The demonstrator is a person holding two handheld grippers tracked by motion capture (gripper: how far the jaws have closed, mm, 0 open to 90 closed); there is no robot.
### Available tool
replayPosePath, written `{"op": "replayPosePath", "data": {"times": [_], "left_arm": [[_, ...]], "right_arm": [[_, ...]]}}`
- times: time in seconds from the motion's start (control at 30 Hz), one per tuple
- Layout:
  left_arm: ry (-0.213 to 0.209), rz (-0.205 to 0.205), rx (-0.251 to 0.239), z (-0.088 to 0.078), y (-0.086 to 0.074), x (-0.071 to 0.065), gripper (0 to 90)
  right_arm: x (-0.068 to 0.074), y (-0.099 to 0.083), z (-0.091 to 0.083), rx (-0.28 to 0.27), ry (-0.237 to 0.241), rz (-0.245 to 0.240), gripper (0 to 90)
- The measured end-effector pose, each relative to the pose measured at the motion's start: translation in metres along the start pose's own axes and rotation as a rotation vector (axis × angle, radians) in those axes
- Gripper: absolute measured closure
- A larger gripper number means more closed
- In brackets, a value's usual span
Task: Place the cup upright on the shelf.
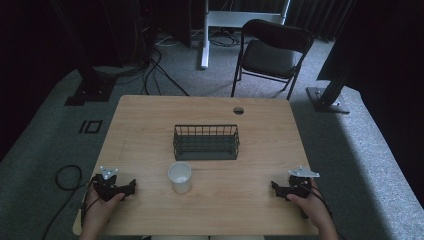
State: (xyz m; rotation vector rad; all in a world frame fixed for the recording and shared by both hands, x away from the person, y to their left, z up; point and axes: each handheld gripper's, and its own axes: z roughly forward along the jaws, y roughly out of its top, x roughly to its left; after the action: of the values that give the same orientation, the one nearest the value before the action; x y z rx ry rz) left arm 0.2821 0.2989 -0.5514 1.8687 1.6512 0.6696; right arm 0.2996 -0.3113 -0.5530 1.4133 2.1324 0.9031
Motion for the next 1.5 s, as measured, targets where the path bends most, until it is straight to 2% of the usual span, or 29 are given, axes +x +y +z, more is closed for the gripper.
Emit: {"op": "replayPosePath", "data": {"times": [0.43, 0.6, 0.97, 1.07, 1.23, 1.33, 1.5], "left_arm": [[0.000, 0.000, 0.000, 0.000, 0.000, 0.000, 2.4], [0.000, 0.000, 0.002, 0.000, 0.000, 0.000, 2.4], [0.000, 0.000, 0.001, 0.000, 0.000, 0.000, 2.4], [0.000, 0.000, 0.001, 0.000, 0.000, 0.000, 2.4], [0.000, 0.000, 0.001, 0.000, 0.000, 0.000, 2.4], [0.000, 0.000, 0.001, 0.000, 0.000, 0.000, 2.4], [0.000, 0.000, 0.000, 0.000, 0.000, 0.000, 2.4]], "right_arm": [[0.016, 0.011, -0.001, -0.036, 0.078, -0.044, 10.6], [0.030, 0.018, 0.001, -0.054, 0.124, -0.076, 10.6], [0.045, 0.028, -0.003, -0.087, 0.172, -0.109, 10.7], [0.052, 0.033, -0.004, -0.097, 0.187, -0.131, 10.7], [0.058, 0.037, -0.003, -0.101, 0.196, -0.138, 10.7], [0.066, 0.041, -0.001, -0.100, 0.221, -0.156, 10.7], [0.074, 0.043, 0.002, -0.110, 0.252, -0.157, 10.7]]}}
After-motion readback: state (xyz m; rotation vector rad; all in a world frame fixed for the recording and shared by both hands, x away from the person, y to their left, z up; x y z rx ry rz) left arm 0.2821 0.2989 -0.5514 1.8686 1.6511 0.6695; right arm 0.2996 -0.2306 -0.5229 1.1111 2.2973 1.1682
